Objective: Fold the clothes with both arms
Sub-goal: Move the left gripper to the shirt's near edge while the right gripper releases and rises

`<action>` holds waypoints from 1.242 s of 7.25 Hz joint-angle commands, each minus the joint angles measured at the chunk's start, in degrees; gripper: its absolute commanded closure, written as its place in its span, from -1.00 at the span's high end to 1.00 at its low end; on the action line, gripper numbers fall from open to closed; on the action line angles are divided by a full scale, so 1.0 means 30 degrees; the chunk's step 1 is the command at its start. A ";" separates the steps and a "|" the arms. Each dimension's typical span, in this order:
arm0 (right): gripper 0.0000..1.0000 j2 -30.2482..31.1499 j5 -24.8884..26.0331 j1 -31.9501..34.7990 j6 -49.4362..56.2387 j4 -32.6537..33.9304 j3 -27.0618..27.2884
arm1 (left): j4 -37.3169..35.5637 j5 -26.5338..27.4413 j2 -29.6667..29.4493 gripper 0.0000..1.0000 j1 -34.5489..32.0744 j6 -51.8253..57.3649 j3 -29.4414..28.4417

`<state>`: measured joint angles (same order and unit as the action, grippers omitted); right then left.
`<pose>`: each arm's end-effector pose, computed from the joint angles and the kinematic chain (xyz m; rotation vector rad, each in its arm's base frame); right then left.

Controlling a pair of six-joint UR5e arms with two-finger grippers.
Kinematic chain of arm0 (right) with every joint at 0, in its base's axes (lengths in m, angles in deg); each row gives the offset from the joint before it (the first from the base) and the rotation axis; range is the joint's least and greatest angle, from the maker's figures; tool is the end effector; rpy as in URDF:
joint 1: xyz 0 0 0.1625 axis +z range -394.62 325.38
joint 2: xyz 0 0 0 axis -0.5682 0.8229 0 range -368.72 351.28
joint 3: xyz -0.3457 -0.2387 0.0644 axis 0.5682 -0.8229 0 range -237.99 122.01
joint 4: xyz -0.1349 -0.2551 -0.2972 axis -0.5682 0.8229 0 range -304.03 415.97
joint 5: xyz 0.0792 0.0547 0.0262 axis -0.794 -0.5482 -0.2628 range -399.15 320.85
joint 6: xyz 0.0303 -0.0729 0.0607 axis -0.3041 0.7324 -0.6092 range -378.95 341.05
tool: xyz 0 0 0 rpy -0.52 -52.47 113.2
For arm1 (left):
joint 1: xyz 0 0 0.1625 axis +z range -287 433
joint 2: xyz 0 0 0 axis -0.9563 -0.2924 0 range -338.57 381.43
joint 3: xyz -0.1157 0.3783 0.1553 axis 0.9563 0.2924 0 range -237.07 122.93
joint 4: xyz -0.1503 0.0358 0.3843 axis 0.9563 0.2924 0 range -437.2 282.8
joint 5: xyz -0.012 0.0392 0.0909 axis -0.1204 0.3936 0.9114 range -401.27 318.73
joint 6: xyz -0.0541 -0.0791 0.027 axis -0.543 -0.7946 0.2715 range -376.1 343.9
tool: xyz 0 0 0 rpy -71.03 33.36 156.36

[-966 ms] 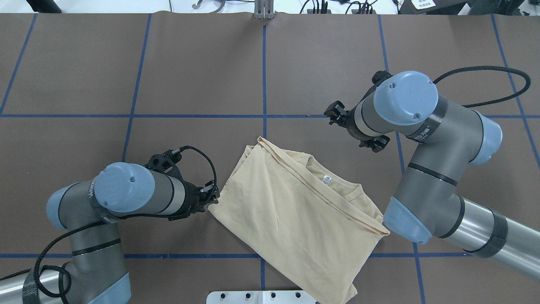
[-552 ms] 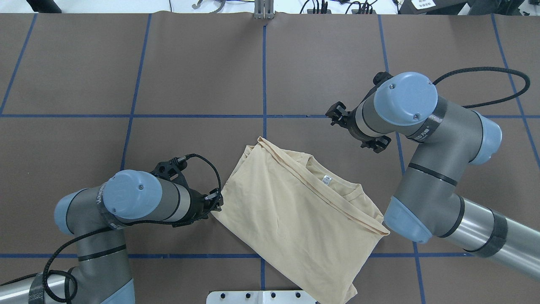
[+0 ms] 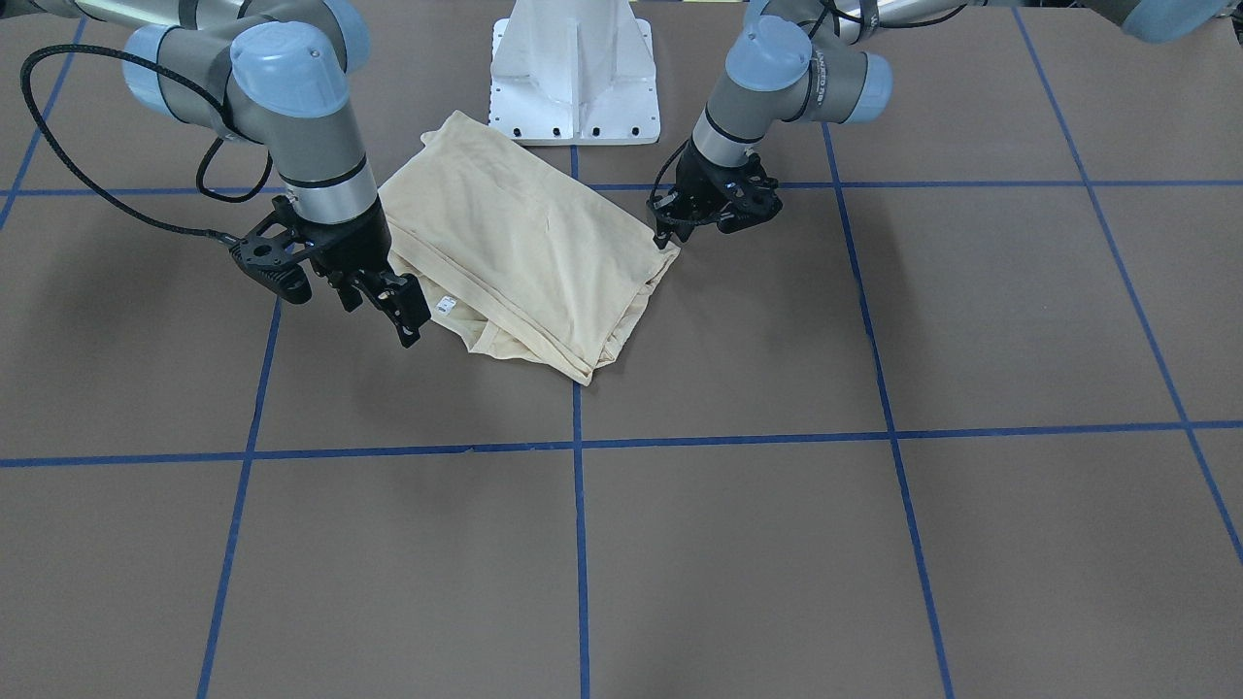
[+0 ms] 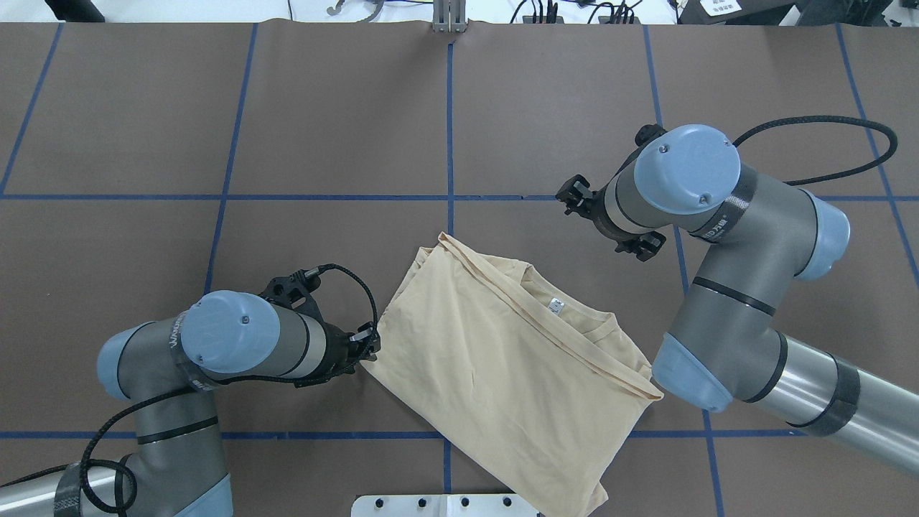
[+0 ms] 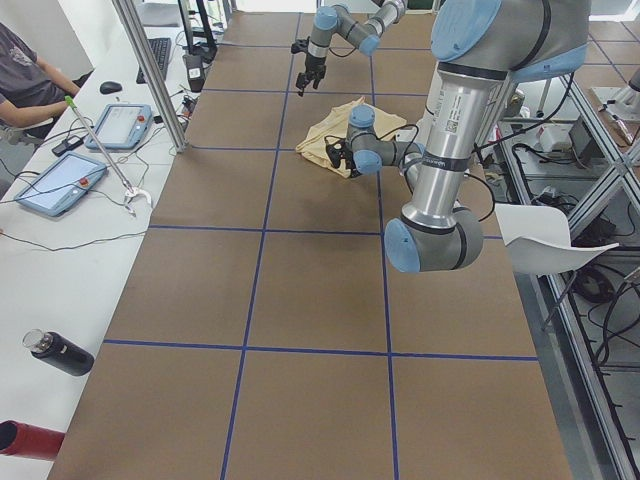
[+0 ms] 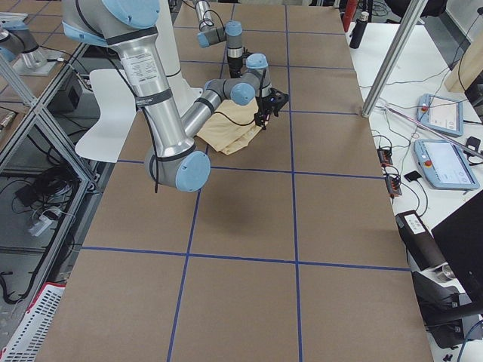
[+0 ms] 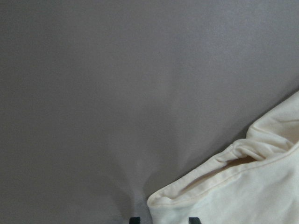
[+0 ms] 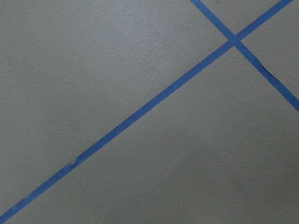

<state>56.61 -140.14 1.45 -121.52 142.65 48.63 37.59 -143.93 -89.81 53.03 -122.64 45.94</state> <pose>-0.4272 -0.4527 0.2894 -0.0206 -0.8160 0.7281 0.5378 -0.3140 0.3023 -0.1720 1.0414 -0.4640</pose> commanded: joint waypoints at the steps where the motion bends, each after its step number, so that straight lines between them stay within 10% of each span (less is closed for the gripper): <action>1: 1.00 0.0079 -0.0058 0.0046 0.0028 -0.0094 -0.0148 | 0.0001 0.0000 -0.0011 -0.10 0.0006 0.0152 -0.0176; 5: 1.00 0.0372 -0.0029 0.0222 0.0409 -0.0065 -0.0119 | 0.0060 -0.0029 -0.0245 -0.23 0.0006 0.0182 -0.0616; 7: 1.00 0.0431 -0.0029 0.0222 0.0409 -0.0064 -0.0119 | 0.0060 0.0000 -0.0275 -1.00 -0.0023 0.0180 -0.0558; 9: 1.00 0.0607 -0.0059 0.0251 0.0438 -0.0065 -0.0148 | 0.0060 0.0000 -0.0275 -1.00 -0.0111 0.0269 -0.0384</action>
<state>58.23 -140.28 2.14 -120.27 142.42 48.26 37.77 -143.93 -90.63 52.90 -122.01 44.41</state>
